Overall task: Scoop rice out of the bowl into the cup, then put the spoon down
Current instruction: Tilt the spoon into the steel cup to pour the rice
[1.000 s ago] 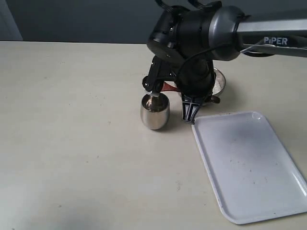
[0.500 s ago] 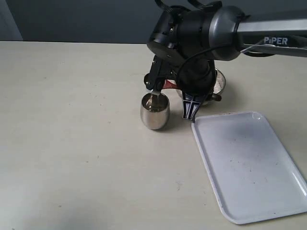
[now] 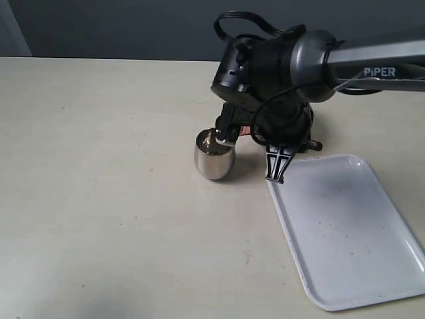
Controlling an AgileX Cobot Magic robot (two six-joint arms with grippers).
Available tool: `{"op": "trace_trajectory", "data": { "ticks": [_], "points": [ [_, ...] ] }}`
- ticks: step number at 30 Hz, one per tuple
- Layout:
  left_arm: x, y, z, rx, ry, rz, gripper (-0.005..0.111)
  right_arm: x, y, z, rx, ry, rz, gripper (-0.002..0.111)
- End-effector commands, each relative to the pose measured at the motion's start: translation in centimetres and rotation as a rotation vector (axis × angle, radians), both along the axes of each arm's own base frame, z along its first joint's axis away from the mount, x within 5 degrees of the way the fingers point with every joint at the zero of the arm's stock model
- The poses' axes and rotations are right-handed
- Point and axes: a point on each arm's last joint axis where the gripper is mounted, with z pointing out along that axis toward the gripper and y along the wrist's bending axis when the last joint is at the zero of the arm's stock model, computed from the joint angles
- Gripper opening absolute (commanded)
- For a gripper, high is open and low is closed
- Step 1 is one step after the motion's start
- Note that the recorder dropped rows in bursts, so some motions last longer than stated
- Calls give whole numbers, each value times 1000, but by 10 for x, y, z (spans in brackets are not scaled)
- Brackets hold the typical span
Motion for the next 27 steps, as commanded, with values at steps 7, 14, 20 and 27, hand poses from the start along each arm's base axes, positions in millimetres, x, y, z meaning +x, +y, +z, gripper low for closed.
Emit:
{"op": "trace_trajectory", "data": {
  "ticks": [7,14,20,27],
  "points": [
    [0,0,2,-2,-14,1,0,-8,10,3,-31,-49,67,0],
    [0,0,2,-2,-14,1,0,-3,9,7,-47,-128,63,0],
    [0,0,2,-2,-14,1,0,-5,12,7,-42,-139,62,0],
    [0,0,2,-2,-14,1,0,-10,22,12,-43,-220,91,-1]
  ]
}}
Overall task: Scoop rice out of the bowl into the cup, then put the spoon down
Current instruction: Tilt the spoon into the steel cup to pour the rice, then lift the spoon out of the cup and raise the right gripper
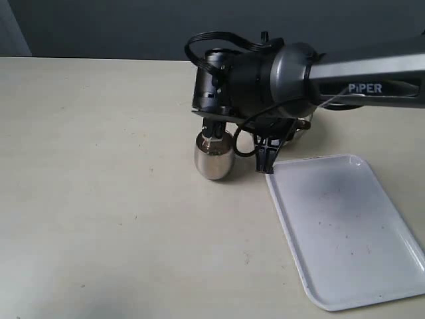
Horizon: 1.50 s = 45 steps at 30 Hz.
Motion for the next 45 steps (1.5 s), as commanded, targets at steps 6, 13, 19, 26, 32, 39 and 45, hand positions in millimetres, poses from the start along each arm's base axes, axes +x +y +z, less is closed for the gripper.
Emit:
{"op": "trace_trajectory", "data": {
  "ticks": [6,13,19,26,32,39,45],
  "points": [
    [0,0,2,-2,-14,1,0,-2,-1,-1,14,-31,-20,-1],
    [0,0,2,-2,-16,1,0,-13,-6,-16,-32,-51,-17,-1],
    [0,0,2,-2,-16,1,0,-21,4,-13,-30,-102,27,-1],
    [0,0,2,-2,-16,1,0,-29,0,-23,-70,-193,68,-1],
    [0,0,2,-2,-16,1,0,-39,2,-28,-71,-299,126,-1],
    [0,0,2,-2,-16,1,0,-38,6,-24,-40,-380,153,-1],
    [0,0,2,-2,-16,1,0,-40,5,-26,-27,-362,125,-1]
  ]
}}
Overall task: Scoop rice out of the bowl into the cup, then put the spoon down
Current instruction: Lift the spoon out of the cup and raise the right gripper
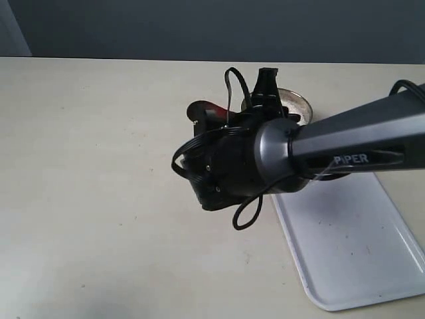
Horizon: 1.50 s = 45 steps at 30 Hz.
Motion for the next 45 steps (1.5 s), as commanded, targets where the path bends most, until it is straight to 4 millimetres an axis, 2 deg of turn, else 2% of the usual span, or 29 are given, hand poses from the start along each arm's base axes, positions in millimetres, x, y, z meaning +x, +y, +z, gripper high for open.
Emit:
{"op": "trace_trajectory", "data": {
  "ticks": [1,12,17,22,25,30,38,41,45],
  "points": [
    [0,0,2,-2,-14,1,0,-2,-3,-1,25,14,-34,-1],
    [0,0,2,-1,-11,1,0,-6,-6,9,126,9,-96,-1],
    [0,0,2,-1,-11,1,0,-8,-8,6,143,41,-133,-1],
    [0,0,2,-1,-11,1,0,-14,-6,-1,233,127,-170,-1],
    [0,0,2,-1,-11,1,0,-15,-5,1,279,135,-175,-1],
    [0,0,2,-1,-11,1,0,-19,-10,19,355,144,-215,-1],
    [0,0,2,-1,-11,1,0,-33,-28,69,592,208,-307,-1],
    [0,0,2,-1,-11,1,0,-26,-41,77,688,283,-378,-1],
    [0,0,2,-1,-11,1,0,-6,-63,84,809,344,-456,-1]
  ]
}}
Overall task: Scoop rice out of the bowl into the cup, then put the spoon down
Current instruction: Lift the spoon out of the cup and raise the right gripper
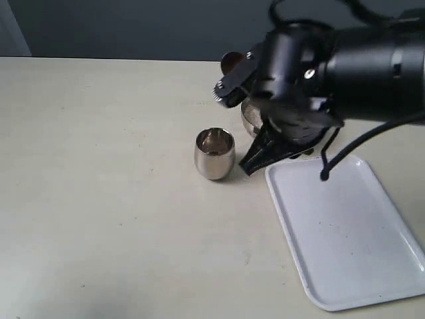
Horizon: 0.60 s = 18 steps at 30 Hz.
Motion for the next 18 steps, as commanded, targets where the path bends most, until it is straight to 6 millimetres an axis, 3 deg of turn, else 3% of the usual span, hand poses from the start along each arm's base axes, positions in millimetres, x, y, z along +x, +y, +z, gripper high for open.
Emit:
{"op": "trace_trajectory", "data": {
  "ticks": [1,10,18],
  "points": [
    [0,0,2,-1,-11,1,0,18,-22,9,137,61,-70,-1],
    [0,0,2,-2,-13,1,0,39,-48,13,293,150,-131,-1],
    [0,0,2,-2,-13,1,0,43,-67,9,388,366,-133,-1]
  ]
}}
